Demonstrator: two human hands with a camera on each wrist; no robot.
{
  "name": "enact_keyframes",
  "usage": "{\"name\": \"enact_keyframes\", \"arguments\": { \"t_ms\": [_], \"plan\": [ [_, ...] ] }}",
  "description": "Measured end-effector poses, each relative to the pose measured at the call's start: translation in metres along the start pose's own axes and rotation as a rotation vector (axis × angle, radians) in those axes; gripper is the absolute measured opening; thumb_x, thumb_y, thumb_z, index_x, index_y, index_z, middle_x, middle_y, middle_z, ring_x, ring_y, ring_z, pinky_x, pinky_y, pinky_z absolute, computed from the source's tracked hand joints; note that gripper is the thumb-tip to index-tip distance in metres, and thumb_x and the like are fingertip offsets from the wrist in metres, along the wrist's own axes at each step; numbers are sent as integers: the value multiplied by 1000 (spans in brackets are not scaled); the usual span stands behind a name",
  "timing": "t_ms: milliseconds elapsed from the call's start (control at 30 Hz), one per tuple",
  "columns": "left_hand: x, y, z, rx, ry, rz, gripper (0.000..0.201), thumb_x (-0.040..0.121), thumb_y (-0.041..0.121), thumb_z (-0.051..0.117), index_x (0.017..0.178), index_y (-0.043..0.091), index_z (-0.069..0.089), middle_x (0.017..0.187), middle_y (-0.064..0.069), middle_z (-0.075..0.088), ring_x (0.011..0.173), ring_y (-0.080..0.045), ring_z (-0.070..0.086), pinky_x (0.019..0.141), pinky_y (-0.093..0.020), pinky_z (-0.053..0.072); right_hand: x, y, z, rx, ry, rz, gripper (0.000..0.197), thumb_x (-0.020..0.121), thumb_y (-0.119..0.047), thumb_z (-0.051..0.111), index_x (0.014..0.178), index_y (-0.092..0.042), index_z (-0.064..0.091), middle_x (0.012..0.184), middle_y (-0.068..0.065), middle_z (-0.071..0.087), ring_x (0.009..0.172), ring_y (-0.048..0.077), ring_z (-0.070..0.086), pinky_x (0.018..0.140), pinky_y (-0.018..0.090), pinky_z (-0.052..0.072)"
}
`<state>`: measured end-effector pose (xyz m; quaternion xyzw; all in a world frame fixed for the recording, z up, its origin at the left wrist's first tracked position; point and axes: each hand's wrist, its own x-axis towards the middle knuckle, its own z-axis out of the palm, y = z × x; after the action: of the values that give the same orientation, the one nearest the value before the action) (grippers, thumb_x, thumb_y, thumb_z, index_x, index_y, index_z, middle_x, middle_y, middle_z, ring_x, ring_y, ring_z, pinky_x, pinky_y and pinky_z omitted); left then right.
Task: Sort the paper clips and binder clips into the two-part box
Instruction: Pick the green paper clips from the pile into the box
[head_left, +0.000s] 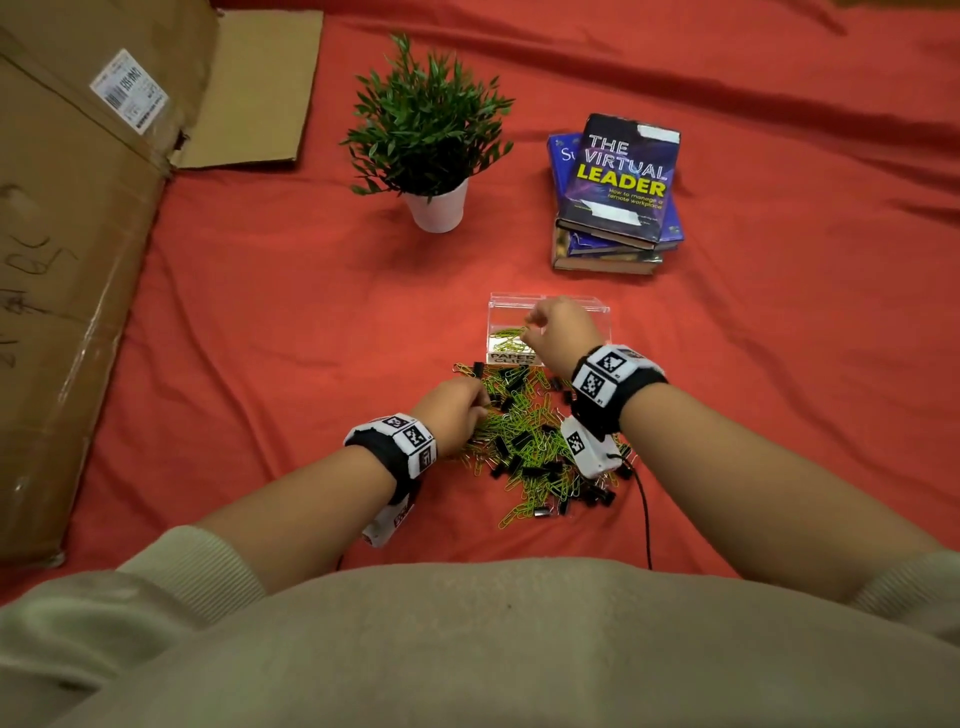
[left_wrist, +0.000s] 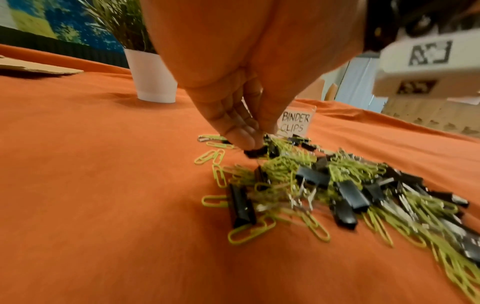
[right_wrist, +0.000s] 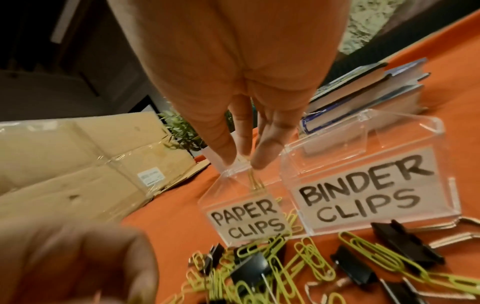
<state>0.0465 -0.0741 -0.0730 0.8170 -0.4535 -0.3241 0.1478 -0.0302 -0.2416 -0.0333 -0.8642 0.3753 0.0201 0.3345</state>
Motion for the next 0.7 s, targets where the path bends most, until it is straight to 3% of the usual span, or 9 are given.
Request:
{"name": "enact_keyframes", "arguments": {
  "t_ms": [67, 100, 233, 300, 367, 467, 600, 700],
  "plan": [
    [3, 3, -10, -54, 50, -1, 12, 93, 16, 55, 102, 11, 60, 104, -4, 60, 90, -17, 55, 76, -25, 42, -8, 3, 7, -46, 54, -93, 20, 91, -12, 55, 109, -9, 63, 125, 8, 53, 105, 19, 56, 92, 20, 44],
    [5, 5, -16, -82, 80, -5, 11, 94, 16, 54, 102, 11, 60, 103, -1, 59, 88, -14, 54, 77, -23, 42, -13, 5, 12, -75, 36, -137, 19, 91, -10, 53, 108, -9, 64, 124, 7, 52, 104, 18, 56, 94, 18, 41],
    [24, 17, -39, -119, 210, 7, 11, 94, 16, 52, 100, 12, 61, 100, 2, 54, 89, -15, 55, 81, -26, 47, -32, 16, 39, -233, -214, -270, 30, 90, -5, 51, 118, -10, 62, 117, 8, 52, 97, 23, 58, 88, 26, 49],
    [36, 22, -47, -89, 251, 20, 13, 94, 16, 52, 100, 11, 62, 102, -1, 56, 90, -16, 55, 85, -29, 48, -38, 26, 49, -292, -253, -272, 34, 91, -3, 50, 123, -10, 59, 121, 10, 48, 93, 27, 60, 82, 31, 53],
    [47, 28, -50, -49, 250, 27, 14, 94, 16, 52, 101, 10, 63, 103, -3, 56, 93, -18, 55, 89, -31, 48, -43, 37, 51, -317, -232, -252, 29, 92, -4, 49, 118, -9, 61, 125, 11, 46, 86, 26, 61, 76, 34, 55],
    [58, 36, -47, 20, 203, 26, 15, 94, 15, 52, 102, 9, 63, 108, -7, 58, 99, -22, 56, 90, -34, 48, -48, 56, 44, -334, -204, -187, 22, 91, -5, 49, 107, -6, 63, 133, 12, 45, 91, 28, 62, 79, 38, 55],
    [54, 39, -36, 26, 200, 60, 20, 92, 17, 56, 110, 12, 62, 113, -5, 58, 108, -21, 54, 97, -35, 46, -54, 66, 37, -283, -147, -149, 19, 92, -10, 49, 102, -8, 65, 110, 6, 52, 86, 23, 59, 79, 36, 54],
    [36, 35, -23, 3, 270, 68, 15, 89, 19, 58, 104, 17, 59, 103, 4, 51, 97, -13, 50, 92, -29, 45, -57, 57, 43, -244, -150, -201, 19, 91, -14, 52, 104, -7, 65, 106, 5, 54, 92, 20, 57, 82, 28, 50]
  ]
}}
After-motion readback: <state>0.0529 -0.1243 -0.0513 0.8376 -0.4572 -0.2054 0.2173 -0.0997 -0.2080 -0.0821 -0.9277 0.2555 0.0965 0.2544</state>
